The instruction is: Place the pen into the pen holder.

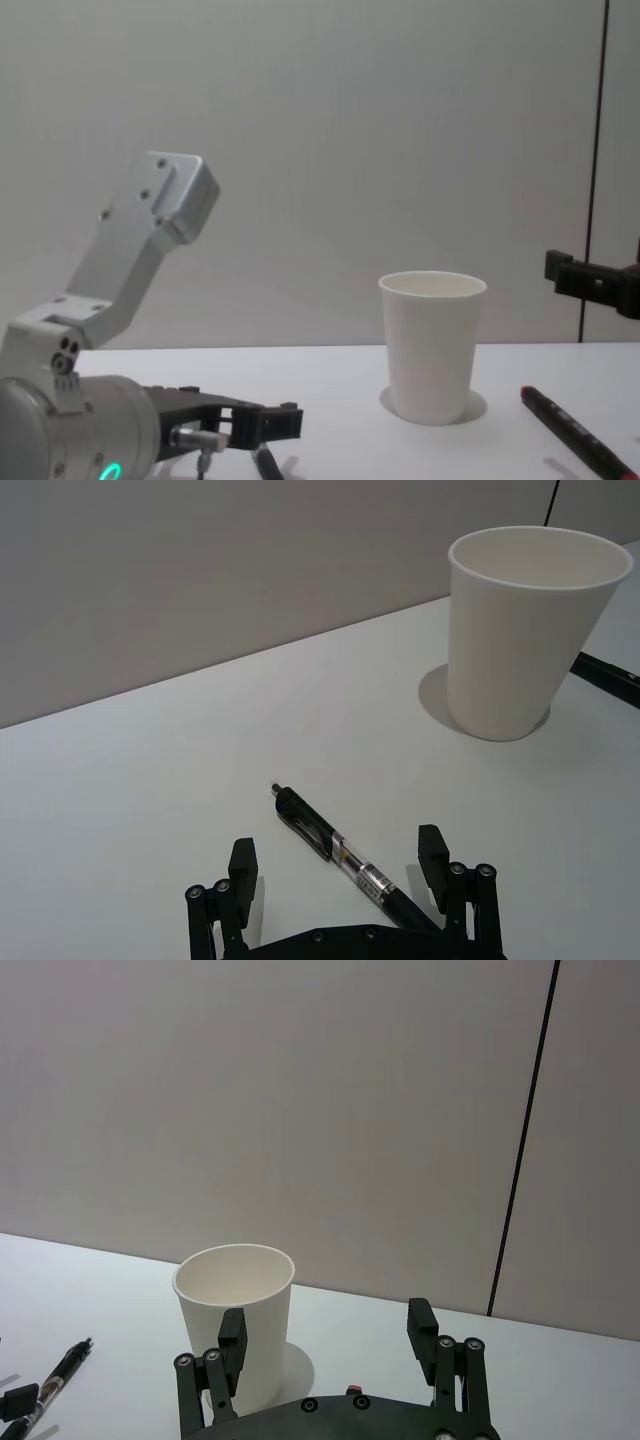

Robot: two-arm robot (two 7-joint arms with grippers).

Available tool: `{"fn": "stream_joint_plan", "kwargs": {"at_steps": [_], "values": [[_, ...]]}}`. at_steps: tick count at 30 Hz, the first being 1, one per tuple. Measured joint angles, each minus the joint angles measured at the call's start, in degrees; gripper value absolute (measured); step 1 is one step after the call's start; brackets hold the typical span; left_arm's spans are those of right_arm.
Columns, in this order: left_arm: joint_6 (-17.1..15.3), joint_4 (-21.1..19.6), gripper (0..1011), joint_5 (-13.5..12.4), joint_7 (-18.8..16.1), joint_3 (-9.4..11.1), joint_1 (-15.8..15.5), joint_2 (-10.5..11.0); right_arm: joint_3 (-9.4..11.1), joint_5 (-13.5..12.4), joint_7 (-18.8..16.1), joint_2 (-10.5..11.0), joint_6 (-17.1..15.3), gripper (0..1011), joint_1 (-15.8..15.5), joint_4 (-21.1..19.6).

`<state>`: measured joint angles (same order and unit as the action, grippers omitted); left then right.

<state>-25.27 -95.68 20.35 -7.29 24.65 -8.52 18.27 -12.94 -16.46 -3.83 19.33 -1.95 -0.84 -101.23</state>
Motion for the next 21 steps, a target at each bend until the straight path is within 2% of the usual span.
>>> {"fn": "stream_joint_plan", "kwargs": {"at_steps": [21], "values": [[-4.83,2.74,1001,-0.82,-0.10,-0.14,-2.62,-3.14,0.00,0.00,0.00,0.00,0.00,1008,0.00,0.00]]}}
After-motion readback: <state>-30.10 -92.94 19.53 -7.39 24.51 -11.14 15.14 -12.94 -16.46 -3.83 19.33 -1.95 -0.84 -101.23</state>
